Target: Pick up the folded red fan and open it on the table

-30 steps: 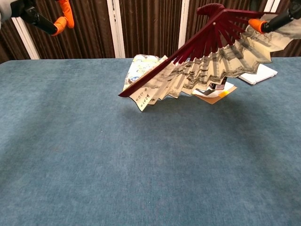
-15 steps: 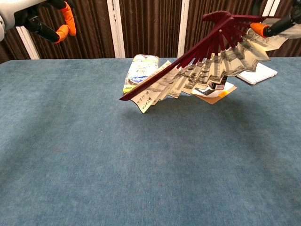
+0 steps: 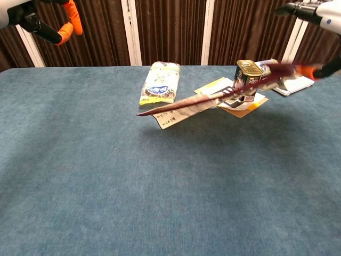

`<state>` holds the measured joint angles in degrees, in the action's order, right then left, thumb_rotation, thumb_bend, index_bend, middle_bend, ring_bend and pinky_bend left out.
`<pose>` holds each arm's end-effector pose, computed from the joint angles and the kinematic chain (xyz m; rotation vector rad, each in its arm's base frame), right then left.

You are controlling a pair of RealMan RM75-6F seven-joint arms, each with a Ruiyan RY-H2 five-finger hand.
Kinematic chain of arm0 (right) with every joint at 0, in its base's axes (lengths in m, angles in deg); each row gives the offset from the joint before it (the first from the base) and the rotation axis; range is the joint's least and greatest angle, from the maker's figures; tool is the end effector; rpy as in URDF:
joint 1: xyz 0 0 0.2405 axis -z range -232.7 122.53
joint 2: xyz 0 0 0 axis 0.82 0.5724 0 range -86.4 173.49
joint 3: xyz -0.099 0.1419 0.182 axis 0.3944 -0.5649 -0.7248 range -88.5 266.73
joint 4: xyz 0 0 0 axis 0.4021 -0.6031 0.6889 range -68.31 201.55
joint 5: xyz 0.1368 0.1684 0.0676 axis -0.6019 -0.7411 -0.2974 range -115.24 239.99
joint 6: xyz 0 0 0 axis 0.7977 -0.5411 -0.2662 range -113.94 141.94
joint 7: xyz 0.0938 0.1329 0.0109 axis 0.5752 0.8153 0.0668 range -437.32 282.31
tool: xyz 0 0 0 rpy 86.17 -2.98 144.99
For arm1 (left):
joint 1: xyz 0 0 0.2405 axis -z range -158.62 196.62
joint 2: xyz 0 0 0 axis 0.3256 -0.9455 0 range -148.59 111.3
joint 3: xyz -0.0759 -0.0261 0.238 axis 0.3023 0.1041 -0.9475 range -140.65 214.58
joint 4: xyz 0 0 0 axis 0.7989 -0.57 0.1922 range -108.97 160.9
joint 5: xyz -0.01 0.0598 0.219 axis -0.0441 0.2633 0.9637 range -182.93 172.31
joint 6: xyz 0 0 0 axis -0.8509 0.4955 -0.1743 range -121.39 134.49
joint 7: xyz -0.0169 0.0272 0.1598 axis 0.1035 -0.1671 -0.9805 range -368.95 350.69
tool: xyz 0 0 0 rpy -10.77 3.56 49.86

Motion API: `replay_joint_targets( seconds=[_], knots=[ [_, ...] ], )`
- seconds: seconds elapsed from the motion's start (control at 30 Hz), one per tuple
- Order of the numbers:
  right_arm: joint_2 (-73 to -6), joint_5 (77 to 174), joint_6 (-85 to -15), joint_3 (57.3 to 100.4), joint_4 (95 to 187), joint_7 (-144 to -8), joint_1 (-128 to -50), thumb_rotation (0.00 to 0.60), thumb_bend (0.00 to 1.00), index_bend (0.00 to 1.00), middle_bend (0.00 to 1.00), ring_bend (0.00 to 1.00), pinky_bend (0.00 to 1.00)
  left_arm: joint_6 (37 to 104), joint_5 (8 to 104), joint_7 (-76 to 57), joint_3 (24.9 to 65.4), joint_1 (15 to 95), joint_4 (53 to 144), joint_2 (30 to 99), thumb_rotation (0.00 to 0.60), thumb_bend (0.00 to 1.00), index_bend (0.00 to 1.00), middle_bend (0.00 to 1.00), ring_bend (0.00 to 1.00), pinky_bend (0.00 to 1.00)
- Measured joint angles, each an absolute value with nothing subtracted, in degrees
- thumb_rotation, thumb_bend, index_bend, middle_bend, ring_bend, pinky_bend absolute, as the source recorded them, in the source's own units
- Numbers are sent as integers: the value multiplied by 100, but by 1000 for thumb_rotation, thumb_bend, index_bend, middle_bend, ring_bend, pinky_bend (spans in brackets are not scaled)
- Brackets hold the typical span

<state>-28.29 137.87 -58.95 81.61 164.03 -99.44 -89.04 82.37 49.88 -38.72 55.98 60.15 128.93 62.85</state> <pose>-0.1628 -0.3337 0.0768 1.6965 -0.6186 1.0077 -0.0918 0.3646 0.0612 -1.4609 -0.8859 -1.1510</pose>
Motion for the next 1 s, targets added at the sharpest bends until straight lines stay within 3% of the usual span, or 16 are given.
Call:
replay_joint_targets(
  seconds=[0.8,0.9,1.0],
  knots=[
    [-1688,13530,-4482,8764,17366,-10763,-9033,600,99,0,0,0,0,8275,5195,-3740,5485,5822,13138,5937,600,730,505,56,0,0],
    [-1626,13396,-4452,8772,17428,-10877,-9040,600,98,0,0,0,0,8292,5219,-3703,5459,5772,13176,5888,600,661,464,37,0,0],
    [-1613,13301,-4551,8773,17458,-10927,-8976,600,98,0,0,0,0,8323,5262,-3631,5400,5678,13261,5809,600,506,355,7,0,0]
  ],
)
